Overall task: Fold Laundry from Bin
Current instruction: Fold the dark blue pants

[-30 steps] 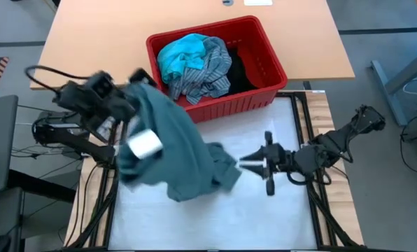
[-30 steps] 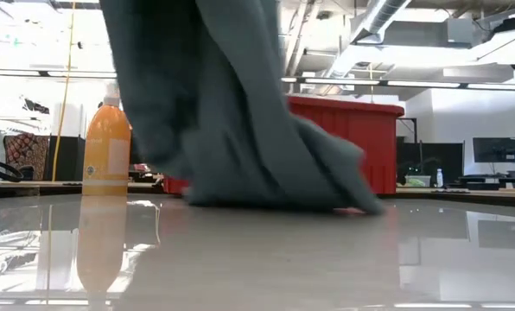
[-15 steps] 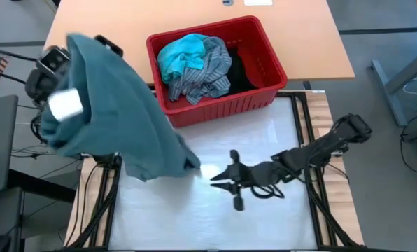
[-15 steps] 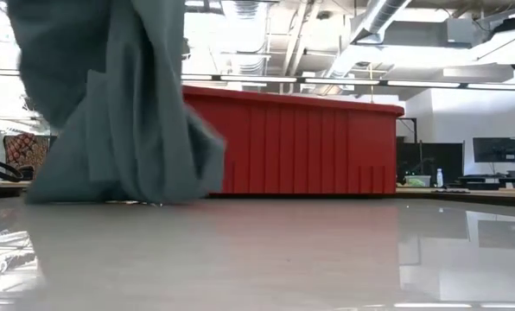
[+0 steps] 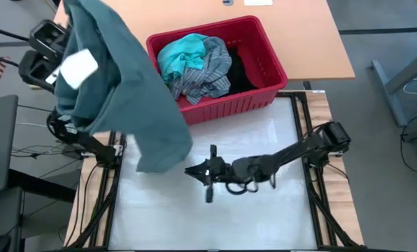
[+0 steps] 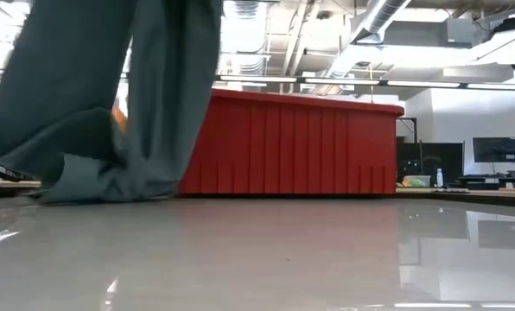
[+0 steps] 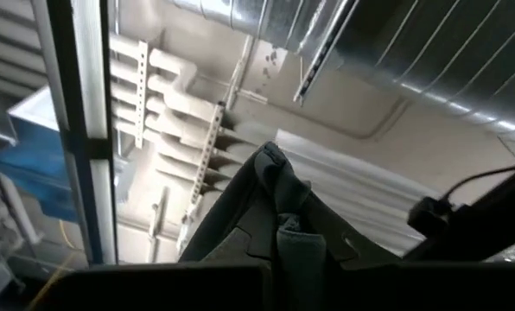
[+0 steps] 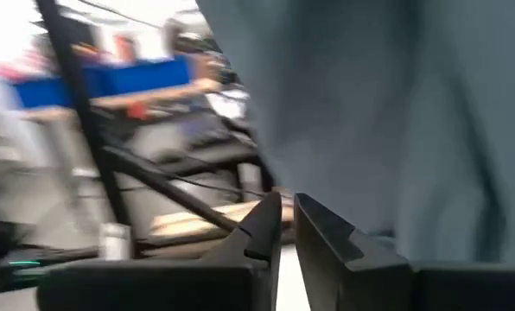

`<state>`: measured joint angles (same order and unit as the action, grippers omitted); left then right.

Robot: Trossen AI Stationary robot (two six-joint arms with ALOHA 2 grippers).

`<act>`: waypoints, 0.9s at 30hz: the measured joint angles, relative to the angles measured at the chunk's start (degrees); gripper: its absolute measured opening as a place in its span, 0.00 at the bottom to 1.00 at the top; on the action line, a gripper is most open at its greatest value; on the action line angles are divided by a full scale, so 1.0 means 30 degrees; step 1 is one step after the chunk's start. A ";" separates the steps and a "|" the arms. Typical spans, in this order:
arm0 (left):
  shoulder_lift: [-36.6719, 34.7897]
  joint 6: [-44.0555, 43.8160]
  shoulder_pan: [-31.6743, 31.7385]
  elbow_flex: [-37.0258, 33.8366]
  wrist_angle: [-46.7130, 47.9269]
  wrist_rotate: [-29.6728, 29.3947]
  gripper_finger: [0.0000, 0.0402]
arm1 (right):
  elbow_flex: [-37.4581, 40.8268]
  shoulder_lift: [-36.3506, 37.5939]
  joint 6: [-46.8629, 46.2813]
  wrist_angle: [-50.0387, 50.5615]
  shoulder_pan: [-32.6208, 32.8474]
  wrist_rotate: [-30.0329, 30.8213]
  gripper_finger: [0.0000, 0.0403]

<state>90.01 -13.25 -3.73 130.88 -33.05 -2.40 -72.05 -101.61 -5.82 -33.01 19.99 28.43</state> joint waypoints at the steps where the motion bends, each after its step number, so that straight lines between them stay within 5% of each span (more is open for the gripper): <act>1: 0.0295 0.0228 0.0000 0.0550 0.0200 -0.0219 0.02 | 0.0000 -0.0332 0.0329 -0.0507 0.0085 0.0903 0.12; 7: 0.1024 0.0239 0.0027 0.0971 0.1147 -0.0665 0.02 | 0.0003 -0.1602 0.2416 -0.3498 0.0171 0.5917 0.04; 14: 0.0978 0.0180 0.0535 0.0973 0.1870 -0.1659 0.02 | -0.1981 -0.1512 0.6670 -0.6663 -0.1181 0.5474 0.08; 19: 0.0917 0.0682 0.0869 0.0973 0.1906 -0.2158 0.02 | -0.5159 -0.1512 0.8331 -0.6569 -0.2080 0.1926 0.04; 27: -0.0079 0.3707 0.1327 0.0959 0.1830 -0.3786 0.02 | -0.8566 -0.0128 1.1746 -0.3410 -0.1754 0.1558 0.08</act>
<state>89.77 -2.13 0.25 133.75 -27.56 -13.76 -97.75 -102.00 29.41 -43.23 14.73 33.10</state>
